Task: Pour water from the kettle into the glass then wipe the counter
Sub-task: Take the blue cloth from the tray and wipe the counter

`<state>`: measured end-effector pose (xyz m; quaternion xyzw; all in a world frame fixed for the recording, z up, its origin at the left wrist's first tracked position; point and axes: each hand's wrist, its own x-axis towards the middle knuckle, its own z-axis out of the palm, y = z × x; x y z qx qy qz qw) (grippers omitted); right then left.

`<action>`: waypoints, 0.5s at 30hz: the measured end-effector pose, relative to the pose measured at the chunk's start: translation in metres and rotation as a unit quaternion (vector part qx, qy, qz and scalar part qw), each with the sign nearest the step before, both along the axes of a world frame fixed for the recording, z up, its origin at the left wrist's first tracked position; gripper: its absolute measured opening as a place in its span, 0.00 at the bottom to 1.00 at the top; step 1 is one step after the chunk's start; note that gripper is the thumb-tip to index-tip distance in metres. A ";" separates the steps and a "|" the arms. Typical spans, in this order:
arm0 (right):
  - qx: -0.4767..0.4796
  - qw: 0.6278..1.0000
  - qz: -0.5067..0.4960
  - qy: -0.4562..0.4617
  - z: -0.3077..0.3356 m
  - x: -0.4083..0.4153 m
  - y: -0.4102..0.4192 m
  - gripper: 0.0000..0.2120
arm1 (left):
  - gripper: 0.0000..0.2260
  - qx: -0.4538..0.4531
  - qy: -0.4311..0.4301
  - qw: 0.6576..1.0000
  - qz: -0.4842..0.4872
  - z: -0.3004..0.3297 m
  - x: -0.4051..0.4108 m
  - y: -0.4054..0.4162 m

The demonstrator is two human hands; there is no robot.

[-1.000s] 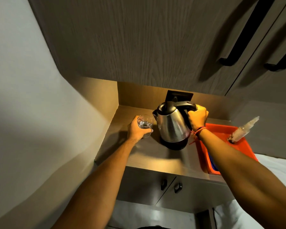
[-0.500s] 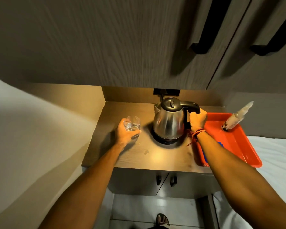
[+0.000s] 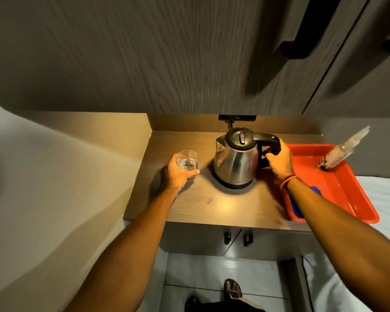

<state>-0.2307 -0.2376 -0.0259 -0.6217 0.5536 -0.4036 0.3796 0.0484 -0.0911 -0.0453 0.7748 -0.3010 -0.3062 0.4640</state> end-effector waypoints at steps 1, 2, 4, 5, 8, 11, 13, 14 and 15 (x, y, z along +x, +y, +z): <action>-0.009 0.999 0.019 0.044 0.000 -0.013 -0.001 0.20 | 0.39 0.002 0.000 1.000 -0.002 0.001 -0.001 -0.002; -0.015 0.995 0.030 0.089 -0.002 -0.028 -0.003 0.18 | 0.39 0.003 0.005 1.000 -0.001 0.002 -0.003 -0.004; -0.014 0.987 0.027 0.159 -0.010 -0.043 0.003 0.15 | 0.40 0.007 0.008 1.000 0.005 0.001 0.005 -0.001; -0.016 0.981 0.013 0.193 -0.011 -0.052 0.006 0.14 | 0.40 0.008 0.005 1.000 0.008 -0.001 0.007 -0.001; -0.016 0.967 -0.035 0.253 -0.009 -0.077 0.012 0.13 | 0.45 -0.003 0.010 1.000 -0.005 -0.001 0.012 0.000; -0.004 0.959 -0.088 0.270 0.003 -0.098 0.025 0.12 | 0.51 0.018 -0.113 0.992 -0.056 0.006 0.005 -0.005; 0.022 0.951 -0.124 0.283 0.006 -0.106 0.038 0.13 | 0.49 0.006 -0.282 0.955 -0.092 0.012 -0.013 -0.007; 0.041 0.945 -0.135 0.295 0.007 -0.111 0.045 0.14 | 0.45 -0.030 -0.352 0.929 -0.112 0.018 -0.029 -0.007; 0.067 0.938 -0.135 0.311 0.005 -0.111 0.049 0.16 | 0.40 -0.075 -0.395 0.905 -0.140 0.021 -0.044 -0.006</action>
